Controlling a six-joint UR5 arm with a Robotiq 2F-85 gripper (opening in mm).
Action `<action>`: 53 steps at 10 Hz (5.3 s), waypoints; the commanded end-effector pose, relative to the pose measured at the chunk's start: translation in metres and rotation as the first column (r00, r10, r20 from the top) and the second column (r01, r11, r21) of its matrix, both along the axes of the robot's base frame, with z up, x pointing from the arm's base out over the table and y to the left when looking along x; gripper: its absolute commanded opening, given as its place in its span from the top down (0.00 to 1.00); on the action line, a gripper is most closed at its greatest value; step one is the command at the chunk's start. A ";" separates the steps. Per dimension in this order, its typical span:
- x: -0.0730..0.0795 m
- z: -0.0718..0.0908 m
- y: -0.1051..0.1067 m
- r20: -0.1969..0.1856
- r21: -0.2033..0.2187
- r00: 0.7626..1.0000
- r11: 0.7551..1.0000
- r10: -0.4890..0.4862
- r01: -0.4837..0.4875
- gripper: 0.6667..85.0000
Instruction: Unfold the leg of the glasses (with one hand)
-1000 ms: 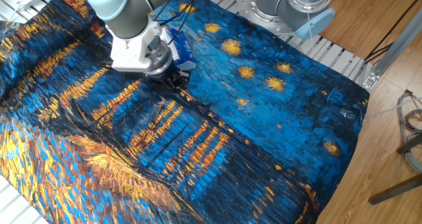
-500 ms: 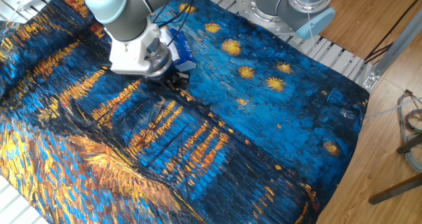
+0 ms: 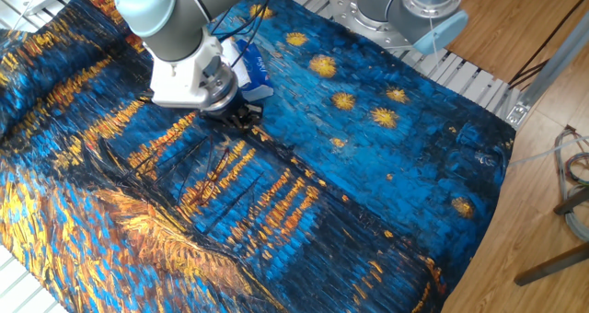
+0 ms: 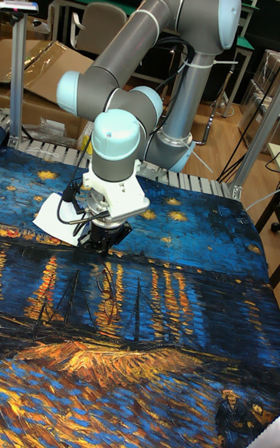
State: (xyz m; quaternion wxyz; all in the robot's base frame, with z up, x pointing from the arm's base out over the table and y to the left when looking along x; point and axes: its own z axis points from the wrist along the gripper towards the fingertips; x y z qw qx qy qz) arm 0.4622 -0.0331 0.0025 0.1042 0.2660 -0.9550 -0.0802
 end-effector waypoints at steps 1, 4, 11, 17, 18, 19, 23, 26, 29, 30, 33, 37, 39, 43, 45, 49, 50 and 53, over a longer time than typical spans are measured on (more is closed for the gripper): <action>0.008 0.005 0.001 0.002 0.003 1.000 1.000 0.000 0.000 1.00; 0.016 0.007 0.000 0.022 -0.006 1.000 1.000 -0.002 0.002 1.00; 0.031 0.020 -0.005 0.040 -0.038 0.999 0.999 0.006 -0.004 1.00; 0.034 0.030 -0.006 0.043 -0.062 0.999 0.998 -0.004 0.007 1.00; 0.030 0.028 -0.008 0.041 -0.050 0.999 0.999 -0.006 0.008 1.00; 0.024 0.025 -0.009 0.038 -0.034 0.999 0.999 -0.012 0.014 1.00; -0.007 0.009 0.003 -0.013 0.020 0.996 0.996 -0.083 0.084 1.00; -0.026 0.003 0.006 -0.077 0.036 0.994 0.997 -0.072 0.075 1.00; -0.039 0.001 0.011 -0.132 0.059 0.990 0.997 -0.047 0.055 1.00; -0.040 0.000 0.012 -0.138 0.059 0.989 0.997 -0.046 0.055 1.00; -0.039 0.000 0.011 -0.151 0.048 0.988 0.998 -0.037 0.044 1.00; -0.029 0.006 0.004 -0.161 0.034 0.987 0.999 -0.005 0.010 1.00; -0.026 0.006 0.001 -0.160 0.035 0.987 0.999 0.012 -0.007 1.00; -0.013 0.007 0.002 -0.165 0.024 0.986 0.999 0.032 -0.029 1.00; -0.010 0.008 0.002 -0.163 0.029 0.986 0.999 0.041 -0.037 1.00; -0.005 0.010 0.001 -0.165 0.019 0.985 0.999 0.051 -0.048 1.00; -0.004 0.010 0.001 -0.167 0.015 0.985 0.999 0.049 -0.047 1.00; 0.000 0.014 0.004 -0.172 0.019 0.984 0.999 0.051 -0.049 1.00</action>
